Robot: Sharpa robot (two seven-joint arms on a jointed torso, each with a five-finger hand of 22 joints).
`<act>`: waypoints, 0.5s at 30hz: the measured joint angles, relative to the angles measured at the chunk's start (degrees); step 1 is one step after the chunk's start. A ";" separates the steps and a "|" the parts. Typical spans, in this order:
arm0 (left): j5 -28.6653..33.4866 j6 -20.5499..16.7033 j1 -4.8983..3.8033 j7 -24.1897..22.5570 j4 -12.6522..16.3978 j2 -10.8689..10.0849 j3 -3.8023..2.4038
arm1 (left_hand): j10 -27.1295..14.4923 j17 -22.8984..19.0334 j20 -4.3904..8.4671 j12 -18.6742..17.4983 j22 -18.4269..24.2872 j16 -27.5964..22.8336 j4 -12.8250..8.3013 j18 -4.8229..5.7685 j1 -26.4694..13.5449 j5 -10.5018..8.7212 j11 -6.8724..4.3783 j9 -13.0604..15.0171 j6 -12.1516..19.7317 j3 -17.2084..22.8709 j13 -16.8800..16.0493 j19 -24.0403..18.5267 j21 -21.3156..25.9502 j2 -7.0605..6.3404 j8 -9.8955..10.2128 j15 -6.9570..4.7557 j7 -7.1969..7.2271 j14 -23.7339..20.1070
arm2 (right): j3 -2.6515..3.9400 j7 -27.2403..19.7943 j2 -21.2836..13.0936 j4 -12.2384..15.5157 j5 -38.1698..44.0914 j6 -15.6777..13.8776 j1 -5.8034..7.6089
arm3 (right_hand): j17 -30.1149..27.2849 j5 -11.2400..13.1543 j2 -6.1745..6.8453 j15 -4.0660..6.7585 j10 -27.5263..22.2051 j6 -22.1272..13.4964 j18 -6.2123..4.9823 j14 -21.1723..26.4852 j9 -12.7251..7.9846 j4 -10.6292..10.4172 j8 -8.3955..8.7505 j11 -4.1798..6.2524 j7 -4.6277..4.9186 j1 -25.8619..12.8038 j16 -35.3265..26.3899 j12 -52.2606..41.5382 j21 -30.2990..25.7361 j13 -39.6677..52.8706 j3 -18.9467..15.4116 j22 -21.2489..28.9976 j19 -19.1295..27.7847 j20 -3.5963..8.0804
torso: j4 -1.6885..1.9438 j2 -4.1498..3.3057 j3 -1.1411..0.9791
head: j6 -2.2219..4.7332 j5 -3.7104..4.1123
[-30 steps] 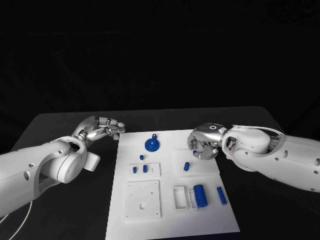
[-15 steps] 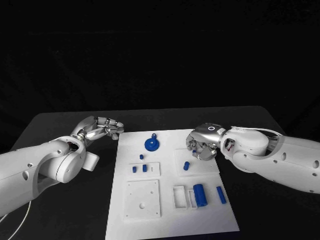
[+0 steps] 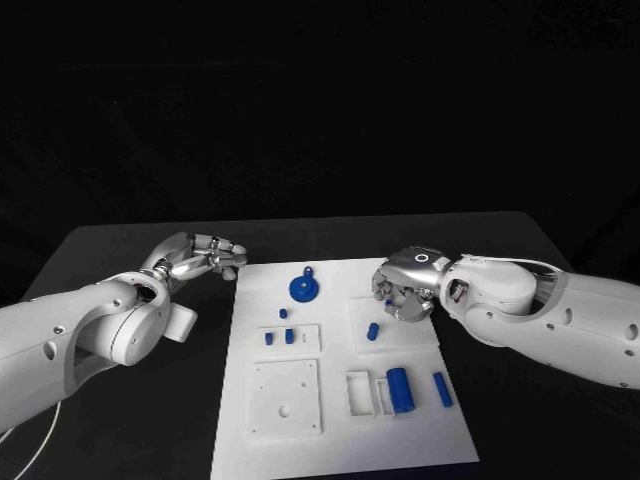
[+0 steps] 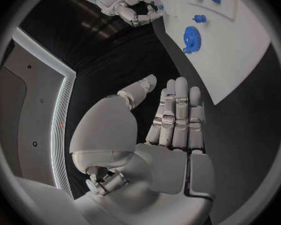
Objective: Assemble the parts on the task board
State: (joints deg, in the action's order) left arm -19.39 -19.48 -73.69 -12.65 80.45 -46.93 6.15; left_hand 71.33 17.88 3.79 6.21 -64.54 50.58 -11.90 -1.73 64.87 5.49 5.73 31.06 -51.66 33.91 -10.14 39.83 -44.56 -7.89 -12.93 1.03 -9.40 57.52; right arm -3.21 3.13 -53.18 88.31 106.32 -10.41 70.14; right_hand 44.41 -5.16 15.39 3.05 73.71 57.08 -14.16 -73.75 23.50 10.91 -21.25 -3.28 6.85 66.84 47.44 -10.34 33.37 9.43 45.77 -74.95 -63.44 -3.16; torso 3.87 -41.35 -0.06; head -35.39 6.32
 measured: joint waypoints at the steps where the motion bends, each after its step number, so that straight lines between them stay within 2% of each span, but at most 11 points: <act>1: 0.00 0.01 0.00 0.02 0.00 -0.01 0.00 | 0.00 0.00 0.00 0.00 0.00 -0.01 0.00 0.00 0.00 0.00 0.00 0.00 0.00 0.00 0.00 0.00 0.00 0.00 0.00 0.00 0.00 0.00 | 0.01 0.01 0.00 0.02 0.08 0.03 0.00 | 0.04 0.00 0.00 0.00 0.00 0.02 0.00 0.00 0.00 -0.02 0.00 0.00 0.02 0.00 0.22 0.04 0.24 0.08 0.02 0.01 0.00 0.00 | -0.01 0.00 0.00 | -0.02 0.01; 5: 0.01 0.07 0.00 0.10 -0.03 -0.02 0.00 | 0.00 0.00 0.00 0.00 0.00 -0.22 0.00 0.00 0.00 0.00 0.00 0.00 0.00 0.00 0.00 0.00 0.00 0.00 0.00 0.00 0.00 0.00 | 0.03 0.03 0.00 0.07 0.43 0.16 0.00 | 0.32 0.56 -0.23 0.00 0.36 0.77 0.00 0.00 0.00 -0.38 0.00 0.36 -0.12 0.83 0.84 0.23 1.13 0.64 1.23 0.04 0.00 0.00 | -0.01 0.00 -0.02 | -0.03 0.02; 9: 0.01 0.11 0.00 0.21 -0.06 -0.04 0.00 | 0.00 0.06 0.00 0.00 0.00 -0.22 0.00 0.00 0.00 0.00 0.00 0.00 0.00 0.00 0.00 0.00 0.00 0.00 0.00 0.00 0.00 0.00 | 0.03 0.07 -0.02 0.19 0.85 0.18 -0.03 | 1.04 1.41 -0.32 0.55 1.60 1.96 0.36 -0.59 0.14 -0.50 -0.10 0.71 -0.52 1.68 2.33 0.40 2.60 1.46 3.81 0.04 -0.45 0.45 | -0.01 0.00 -0.04 | -0.09 0.04; 15: 0.01 0.13 0.01 0.32 -0.10 -0.05 0.00 | 0.00 0.07 0.00 0.00 0.00 -0.22 0.00 0.00 0.00 0.00 0.00 0.00 0.00 0.00 0.00 0.00 -0.01 0.00 0.00 0.00 0.00 0.00 | 0.06 0.25 0.01 0.29 1.51 0.05 -0.12 | 1.96 1.85 -0.46 0.77 2.71 2.88 -0.01 -0.96 0.48 -0.82 -0.34 1.24 -1.02 1.82 4.40 0.15 4.98 2.05 5.43 0.05 -0.93 0.92 | -0.01 0.01 -0.03 | -0.12 0.08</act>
State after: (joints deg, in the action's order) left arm -19.38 -19.35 -73.68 -12.33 80.35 -46.98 6.15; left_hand 71.33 17.95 3.79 6.21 -64.54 50.36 -11.90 -1.73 64.87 5.50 5.73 31.06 -51.67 33.91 -10.13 39.83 -44.57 -7.89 -12.93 1.03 -9.40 57.52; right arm -3.15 3.39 -53.18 88.60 107.83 -10.36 70.02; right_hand 46.37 -3.31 14.93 3.82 76.41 59.96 -14.17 -74.71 23.98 10.08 -21.60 -2.03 5.83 68.65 51.84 -10.19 38.36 11.49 51.21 -74.90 -64.37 -2.24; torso 3.86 -41.34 -0.09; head -35.51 6.39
